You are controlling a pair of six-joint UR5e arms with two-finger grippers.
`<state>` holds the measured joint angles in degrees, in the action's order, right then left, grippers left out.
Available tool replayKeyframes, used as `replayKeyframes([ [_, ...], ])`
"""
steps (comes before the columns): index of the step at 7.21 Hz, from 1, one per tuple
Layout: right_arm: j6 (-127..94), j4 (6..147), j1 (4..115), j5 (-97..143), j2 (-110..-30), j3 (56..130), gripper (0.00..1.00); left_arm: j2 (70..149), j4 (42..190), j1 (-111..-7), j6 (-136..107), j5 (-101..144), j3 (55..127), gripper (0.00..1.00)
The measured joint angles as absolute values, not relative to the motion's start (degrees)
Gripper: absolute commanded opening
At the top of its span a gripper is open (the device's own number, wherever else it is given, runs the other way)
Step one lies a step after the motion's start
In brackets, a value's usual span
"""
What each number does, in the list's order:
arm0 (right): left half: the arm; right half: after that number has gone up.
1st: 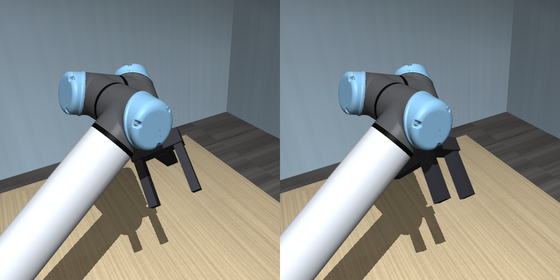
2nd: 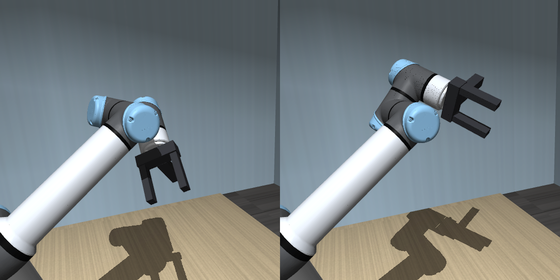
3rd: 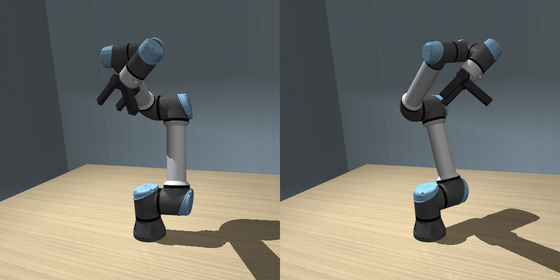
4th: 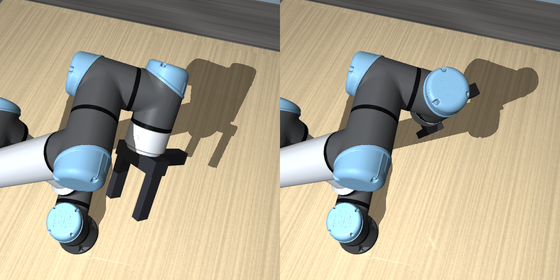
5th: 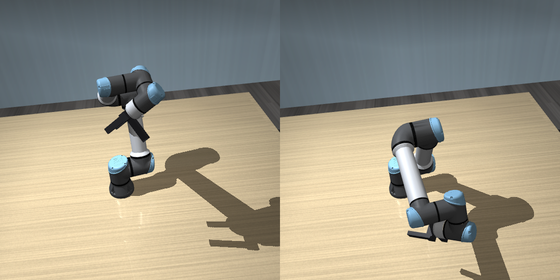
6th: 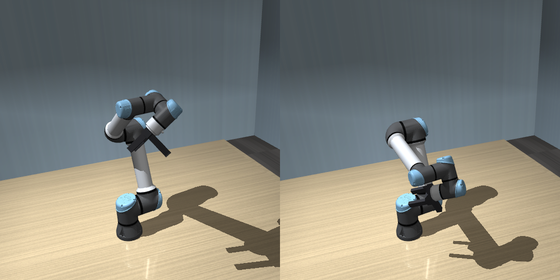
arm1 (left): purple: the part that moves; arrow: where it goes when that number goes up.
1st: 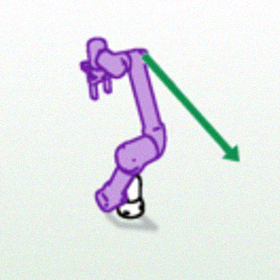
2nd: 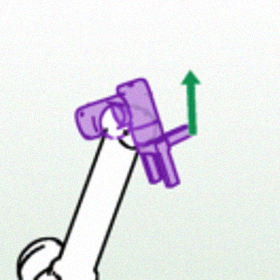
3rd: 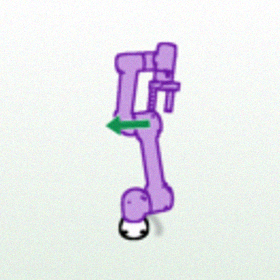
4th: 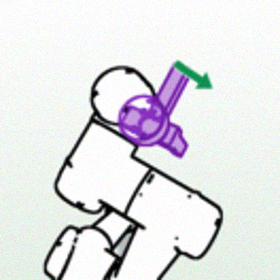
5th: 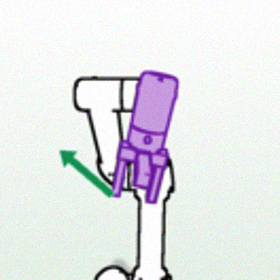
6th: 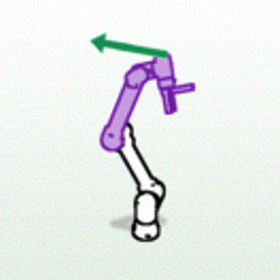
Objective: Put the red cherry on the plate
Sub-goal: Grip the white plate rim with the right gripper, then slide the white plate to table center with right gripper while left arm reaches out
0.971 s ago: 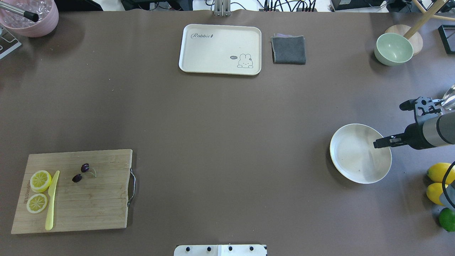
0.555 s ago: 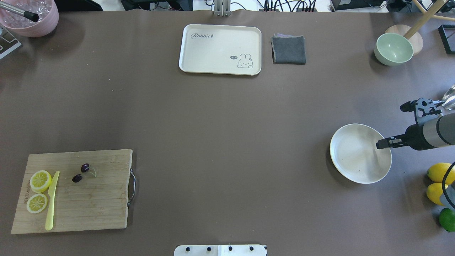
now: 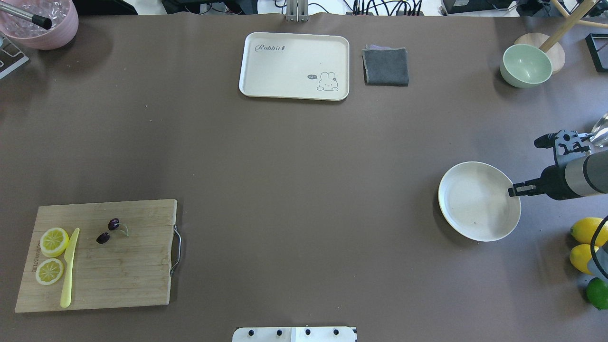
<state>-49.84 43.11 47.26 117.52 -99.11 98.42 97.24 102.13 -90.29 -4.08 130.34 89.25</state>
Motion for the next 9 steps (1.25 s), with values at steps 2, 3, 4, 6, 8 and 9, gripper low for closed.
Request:
replayKeyframes([
  [2,-50.19,37.83,50.6,123.99,-99.19,99.01,0.0,97.21,102.13,-90.31,-4.05,130.34,89.24,0.98],
  [3,-50.34,35.46,53.67,128.74,-99.02,99.16,0.0,97.4,102.0,-90.31,-4.12,130.54,89.31,0.98],
  [4,-50.87,33.75,56.09,132.22,-98.27,99.38,0.0,97.72,101.9,-90.31,-4.28,131.2,89.47,0.98],
  [6,-56.96,32.88,57.42,134.14,-92.35,99.85,0.0,97.92,104.69,-89.14,-4.9,132.17,90.18,0.98],
  [8,-63.68,33.58,53.23,129.23,-84.77,99.9,0.0,97.86,110.31,-86.73,-8.31,132.31,90.15,0.98],
  [9,-64.76,35.55,49.04,123.78,-81.18,99.87,0.0,97.64,113.25,-85.5,-10.81,132.32,90.33,0.98],
])
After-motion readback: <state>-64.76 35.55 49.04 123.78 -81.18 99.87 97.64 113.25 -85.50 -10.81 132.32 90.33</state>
